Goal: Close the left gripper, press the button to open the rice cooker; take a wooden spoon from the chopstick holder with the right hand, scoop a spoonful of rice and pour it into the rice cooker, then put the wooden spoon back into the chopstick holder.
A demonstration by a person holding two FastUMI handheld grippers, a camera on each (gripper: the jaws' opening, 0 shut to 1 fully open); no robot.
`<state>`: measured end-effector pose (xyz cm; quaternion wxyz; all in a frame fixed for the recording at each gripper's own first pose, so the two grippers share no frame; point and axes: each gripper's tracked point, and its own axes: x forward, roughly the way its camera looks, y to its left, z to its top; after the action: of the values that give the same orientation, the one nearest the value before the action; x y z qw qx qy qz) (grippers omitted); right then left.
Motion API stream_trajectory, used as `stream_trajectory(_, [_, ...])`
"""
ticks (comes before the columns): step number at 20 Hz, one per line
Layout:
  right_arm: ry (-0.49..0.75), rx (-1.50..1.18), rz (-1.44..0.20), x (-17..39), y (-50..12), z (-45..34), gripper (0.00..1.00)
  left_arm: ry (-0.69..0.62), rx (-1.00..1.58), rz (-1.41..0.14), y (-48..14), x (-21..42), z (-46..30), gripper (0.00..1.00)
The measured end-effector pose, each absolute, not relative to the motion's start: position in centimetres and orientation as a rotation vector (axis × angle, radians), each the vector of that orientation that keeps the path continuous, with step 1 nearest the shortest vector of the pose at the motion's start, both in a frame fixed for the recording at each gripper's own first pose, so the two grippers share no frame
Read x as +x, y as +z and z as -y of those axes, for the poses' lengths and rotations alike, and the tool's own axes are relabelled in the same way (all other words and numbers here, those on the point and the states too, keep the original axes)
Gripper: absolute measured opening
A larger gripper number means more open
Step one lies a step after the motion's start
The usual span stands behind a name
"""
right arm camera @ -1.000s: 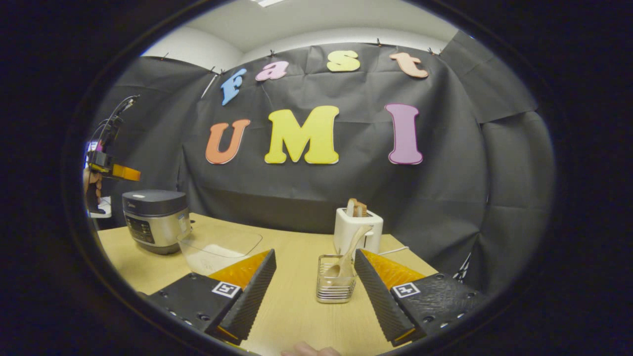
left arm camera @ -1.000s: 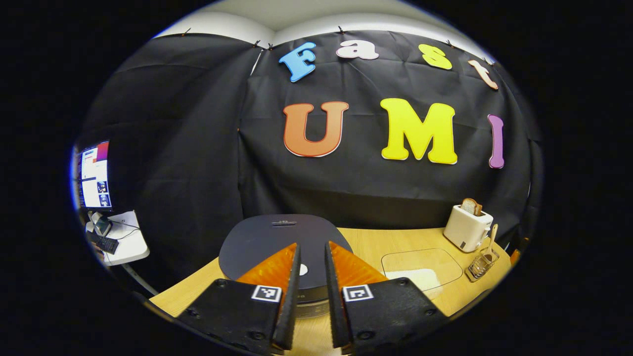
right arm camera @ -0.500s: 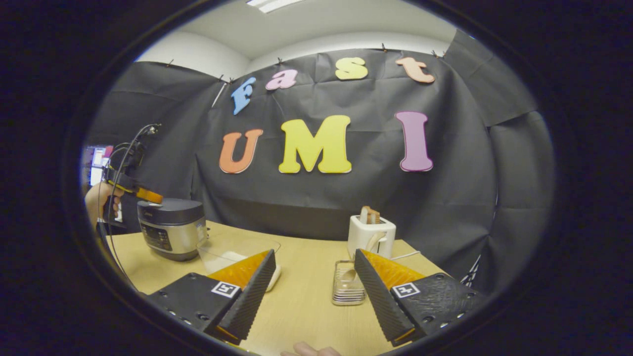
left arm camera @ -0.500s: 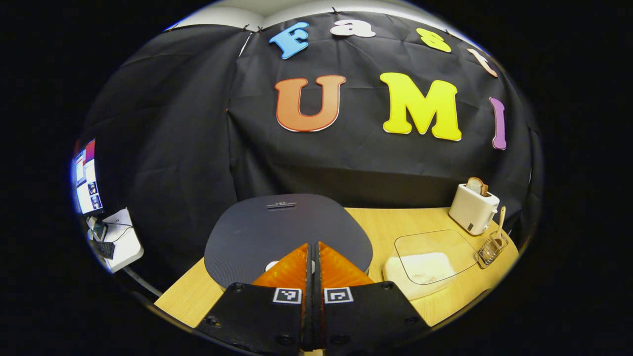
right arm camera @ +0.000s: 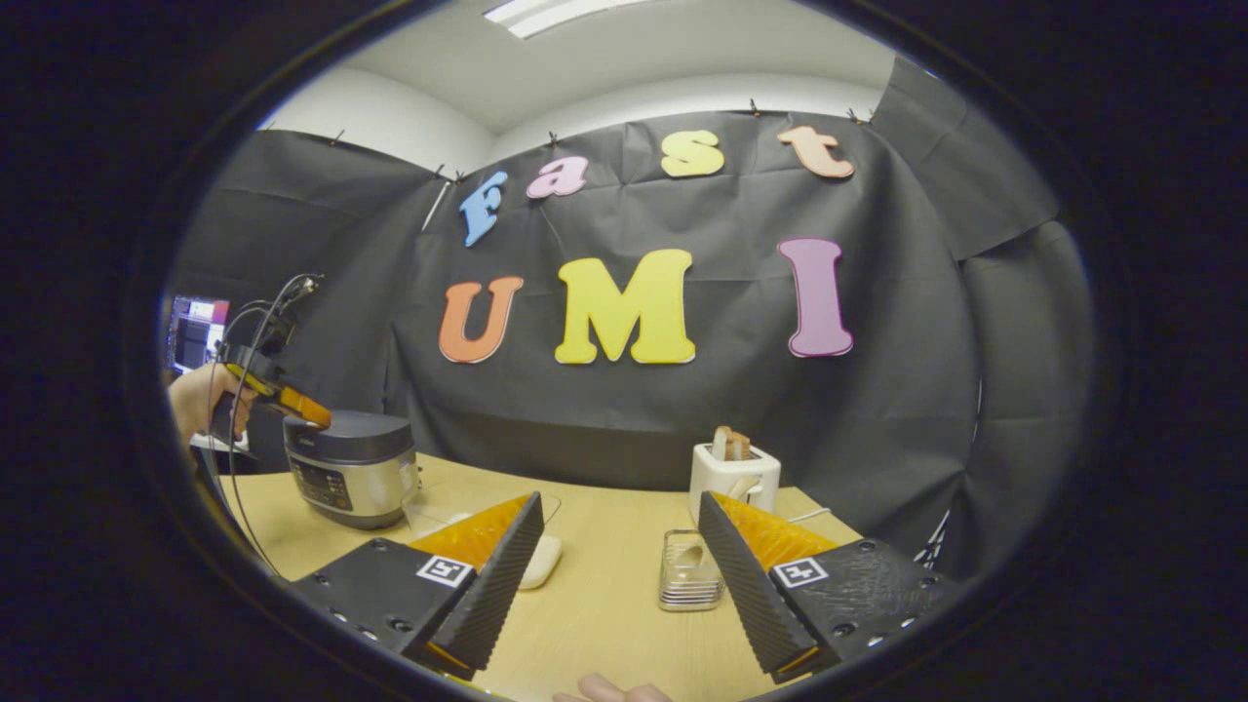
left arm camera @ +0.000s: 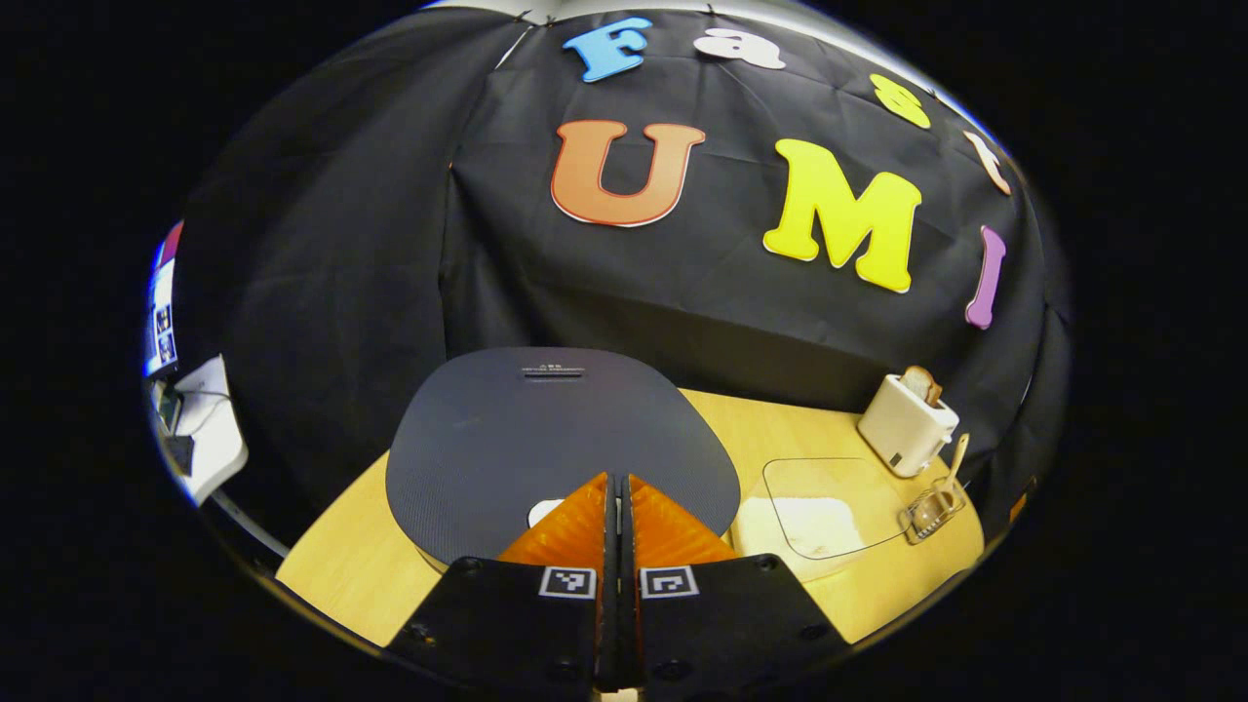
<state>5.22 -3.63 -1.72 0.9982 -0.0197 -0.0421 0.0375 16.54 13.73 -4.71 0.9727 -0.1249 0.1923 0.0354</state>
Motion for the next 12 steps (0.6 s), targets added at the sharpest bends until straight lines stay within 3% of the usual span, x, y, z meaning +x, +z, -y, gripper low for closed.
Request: stream_trajectory(12, [0.072, -0.004, 0.121, 3.2, 0.5, 4.1, 0.95, 0.107, -0.178, -0.431, -4.7, 16.6, -13.9, 0.03])
